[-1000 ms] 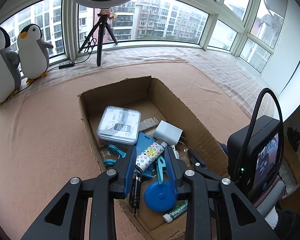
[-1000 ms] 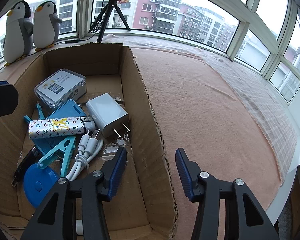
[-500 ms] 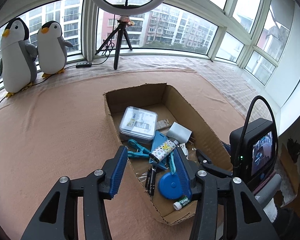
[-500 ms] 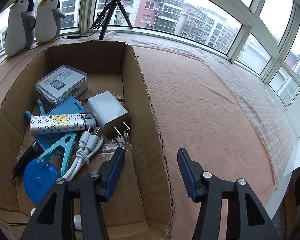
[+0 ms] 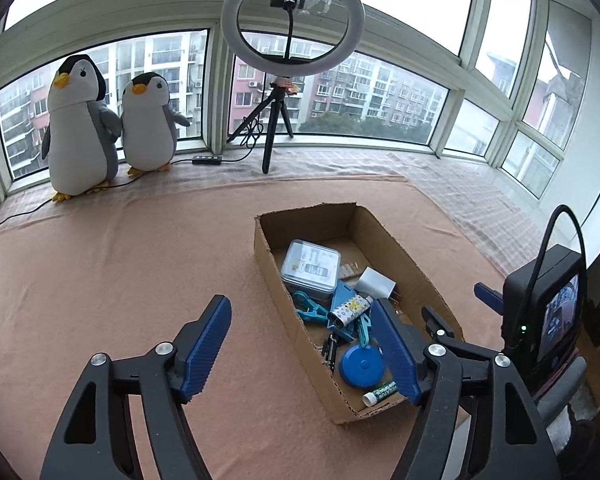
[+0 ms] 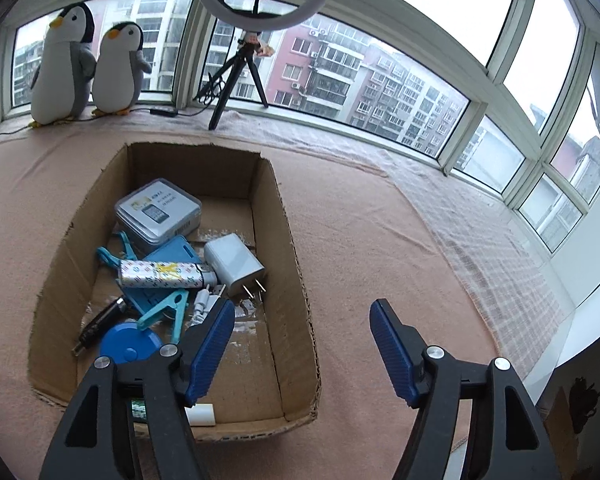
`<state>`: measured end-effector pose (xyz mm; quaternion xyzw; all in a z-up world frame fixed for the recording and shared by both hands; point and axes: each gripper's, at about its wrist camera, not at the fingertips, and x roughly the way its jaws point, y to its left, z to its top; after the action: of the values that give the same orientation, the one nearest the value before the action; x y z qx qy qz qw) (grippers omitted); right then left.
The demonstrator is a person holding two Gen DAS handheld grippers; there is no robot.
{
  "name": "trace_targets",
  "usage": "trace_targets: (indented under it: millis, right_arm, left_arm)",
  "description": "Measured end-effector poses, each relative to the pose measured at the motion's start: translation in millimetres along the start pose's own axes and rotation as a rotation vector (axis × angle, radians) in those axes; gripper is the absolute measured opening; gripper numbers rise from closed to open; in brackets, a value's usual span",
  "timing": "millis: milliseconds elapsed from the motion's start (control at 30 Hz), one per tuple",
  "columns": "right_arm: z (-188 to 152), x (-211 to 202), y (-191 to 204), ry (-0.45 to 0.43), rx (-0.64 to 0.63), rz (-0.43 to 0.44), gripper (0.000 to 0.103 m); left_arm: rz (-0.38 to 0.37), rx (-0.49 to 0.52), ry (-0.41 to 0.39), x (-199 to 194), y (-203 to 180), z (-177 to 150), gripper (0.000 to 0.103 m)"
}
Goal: Organize rigid objects
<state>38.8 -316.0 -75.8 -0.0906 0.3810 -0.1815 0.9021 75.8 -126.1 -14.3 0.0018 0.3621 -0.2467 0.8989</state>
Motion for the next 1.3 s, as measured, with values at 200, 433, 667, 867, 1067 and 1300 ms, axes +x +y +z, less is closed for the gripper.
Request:
trace_targets:
  millis: [200, 433, 667, 867, 1067, 1300]
  right_arm:
    - [9, -46, -9, -0.074, 0.058, 0.061, 0.070]
    - [19, -81, -12, -0.121, 0.101, 0.106, 0.073]
    - [17, -91, -19, -0.128, 0.147, 0.133, 0.075]
    - [14, -98, -28, -0.137, 0.183, 0.145, 0.079]
    - [13, -103, -33, -0.148, 0.214, 0.160, 0.082]
    - [11, -107, -35, -0.156, 0.232, 0.172, 0.085]
  left_arm:
    - [0.013, 0.008, -0.030, -20, -3, -1, 0.080]
    - [0.034, 0.012, -0.043, -27, -4, -3, 0.083]
    - [0.066, 0.037, -0.062, -32, -8, -3, 0.089]
    - [0.091, 0.067, -0.069, -32, -17, -3, 0.093]
    - [0.103, 0.076, -0.071, -33, -22, -4, 0.095]
    - [0.113, 0.081, -0.082, -38, -26, -3, 0.099]
